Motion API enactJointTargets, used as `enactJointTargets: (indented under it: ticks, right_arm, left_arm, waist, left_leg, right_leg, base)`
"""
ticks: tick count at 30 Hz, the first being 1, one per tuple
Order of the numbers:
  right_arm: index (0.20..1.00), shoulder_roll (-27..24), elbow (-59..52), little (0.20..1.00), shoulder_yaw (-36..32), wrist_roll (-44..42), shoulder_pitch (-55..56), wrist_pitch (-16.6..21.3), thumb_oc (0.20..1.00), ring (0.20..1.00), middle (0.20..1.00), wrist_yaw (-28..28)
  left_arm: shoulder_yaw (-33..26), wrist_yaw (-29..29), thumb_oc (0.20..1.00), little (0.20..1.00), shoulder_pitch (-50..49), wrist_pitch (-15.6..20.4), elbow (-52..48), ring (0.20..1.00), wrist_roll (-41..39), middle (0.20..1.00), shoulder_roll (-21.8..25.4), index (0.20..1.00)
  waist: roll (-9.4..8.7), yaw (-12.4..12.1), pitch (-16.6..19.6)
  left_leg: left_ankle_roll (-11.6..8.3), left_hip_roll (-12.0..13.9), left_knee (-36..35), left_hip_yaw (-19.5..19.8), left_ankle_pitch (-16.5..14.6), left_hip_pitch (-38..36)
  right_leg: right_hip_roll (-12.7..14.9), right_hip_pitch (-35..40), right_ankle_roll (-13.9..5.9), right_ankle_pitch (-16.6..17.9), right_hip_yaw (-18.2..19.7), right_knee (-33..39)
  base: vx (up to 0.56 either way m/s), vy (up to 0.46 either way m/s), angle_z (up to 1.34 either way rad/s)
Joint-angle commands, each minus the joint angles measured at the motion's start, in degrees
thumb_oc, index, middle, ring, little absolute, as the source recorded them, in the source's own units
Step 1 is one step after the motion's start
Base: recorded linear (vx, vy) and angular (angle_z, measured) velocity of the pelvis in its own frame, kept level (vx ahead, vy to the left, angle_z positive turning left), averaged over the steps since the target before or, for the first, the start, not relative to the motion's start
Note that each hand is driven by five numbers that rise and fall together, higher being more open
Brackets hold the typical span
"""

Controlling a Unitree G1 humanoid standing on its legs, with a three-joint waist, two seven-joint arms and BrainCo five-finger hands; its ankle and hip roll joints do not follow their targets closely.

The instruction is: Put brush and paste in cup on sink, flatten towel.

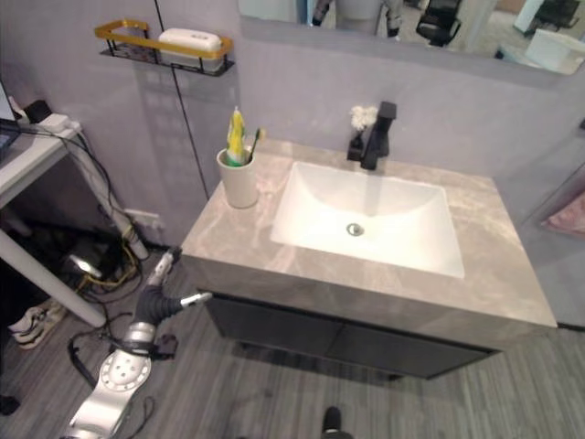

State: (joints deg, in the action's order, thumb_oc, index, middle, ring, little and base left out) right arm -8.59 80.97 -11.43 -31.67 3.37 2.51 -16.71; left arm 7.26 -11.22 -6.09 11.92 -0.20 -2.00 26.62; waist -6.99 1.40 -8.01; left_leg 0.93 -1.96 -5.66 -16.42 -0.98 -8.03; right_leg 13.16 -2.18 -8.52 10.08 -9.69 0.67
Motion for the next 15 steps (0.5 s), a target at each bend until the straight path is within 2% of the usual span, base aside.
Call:
enactJointTargets:
  ticks: [1, 4, 5, 8, 10, 12, 13, 15]
  right_arm:
    - [1.0, 0.8, 2.8, 1.0, 6.7, 12.2, -3.6, -1.1, 1.0, 1.0, 1.0, 1.6]
    - [1.0, 1.9, 0.9, 1.0, 11.0, 16.3, -3.3, -1.2, 1.0, 1.0, 1.0, 3.2]
    - [1.0, 2.3, 0.3, 1.0, 11.4, 16.3, -2.8, -1.2, 1.0, 1.0, 1.0, 4.4]
    - [1.0, 2.2, 0.0, 1.0, 11.3, 16.3, -2.7, -1.1, 1.0, 1.0, 1.0, 4.3]
    - [1.0, 0.7, -1.0, 1.0, 10.4, 17.5, -3.0, -0.8, 1.0, 1.0, 1.0, 2.1]
    - [1.0, -0.3, -1.5, 1.0, 10.5, 18.1, -3.5, -0.9, 1.0, 1.0, 1.0, 1.7]
    - [1.0, -1.3, -2.3, 1.0, 11.1, 19.4, -4.4, -0.9, 1.0, 1.0, 1.0, 1.5]
    - [1.0, -1.5, -2.7, 1.0, 11.8, 20.2, -4.4, -0.9, 1.0, 1.0, 1.0, 1.8]
  left_arm:
    - [-3.3, 2.9, 1.0, 1.0, 1.1, 4.0, -7.3, 1.0, -3.9, 1.0, 1.8, 1.0]
    - [-4.1, 3.5, 1.0, 1.0, 0.6, 4.4, -7.5, 1.0, -5.9, 1.0, 1.2, 1.0]
    - [-4.7, 3.5, 1.0, 1.0, 1.2, 4.3, -6.8, 1.0, -6.7, 1.0, 0.7, 1.0]
    - [-4.9, 3.3, 1.0, 1.0, 1.5, 4.2, -6.9, 1.0, -6.4, 1.0, 0.8, 1.0]
    - [-5.1, 3.0, 1.0, 1.0, 1.6, 4.8, -8.2, 1.0, -8.0, 1.0, 0.7, 1.0]
    - [-5.0, 2.9, 1.0, 1.0, 2.0, 5.0, -8.3, 1.0, -8.1, 1.0, 1.0, 1.0]
    - [-5.0, 2.9, 0.533, 0.533, 2.6, 5.2, -8.7, 0.533, -8.5, 0.533, 1.3, 0.533]
    - [-4.8, 3.0, 0.357, 0.357, 2.9, 5.2, -8.6, 0.357, -8.9, 0.357, 1.3, 0.357]
  waist:
    - [1.6, 0.4, -1.4]
    - [1.62, 0.6, -1.5]
    - [1.88, 1.6, -2.0]
    - [1.98, 1.8, -2.1]
    - [2.4, 2.5, -2.5]
    - [2.41, 2.7, -2.6]
    - [2.36, 2.5, -3.0]
    - [2.19, 2.4, -2.9]
  left_leg:
    - [1.8, 0.1, 1.5, 0.9, -3.8, -0.2]
    - [1.89, -0.6, 1.5, 0.2, -4.6, -1.1]
    - [1.7, -0.7, 1.6, 0.8, -5.1, -1.7]
    - [1.61, -0.7, 2.0, 1.1, -5.6, -2.0]
    - [1.26, -1.1, 3.5, 2.6, -7.7, -2.9]
    - [1.08, -1.1, 4.3, 3.2, -8.4, -3.0]
    - [0.83, -1.1, 5.6, 3.8, -9.4, -3.3]
    - [0.56, -1.1, 6.1, 4.2, -10.0, -3.3]
  right_leg:
    - [0.5, -5.3, -1.1, 0.8, 1.6, -7.1]
    - [0.3, -6.4, -1.12, 2.4, 0.1, -5.4]
    - [-0.8, -8.4, -1.49, 3.4, 2.0, -4.0]
    - [-0.9, -9.0, -1.78, 3.9, 3.1, -3.5]
    - [0.2, -10.8, -2.94, 7.0, 5.2, -1.4]
    - [0.5, -11.2, -3.24, 7.8, 6.1, -0.9]
    - [1.1, -11.6, -3.61, 8.9, 6.4, -0.4]
    - [1.1, -10.9, -3.63, 8.4, 6.4, 0.2]
  base:
    - [0.03, 0.126, -0.13]
    - [0.06, 0.05, -0.27]
    - [0.09, 0.016, -0.1]
    - [0.1, -0.017, 0.03]
    - [0.2, -0.066, 0.07]
    - [0.16, -0.084, 0.39]
    - [0.16, -0.096, 0.48]
    - [0.14, -0.118, 0.43]
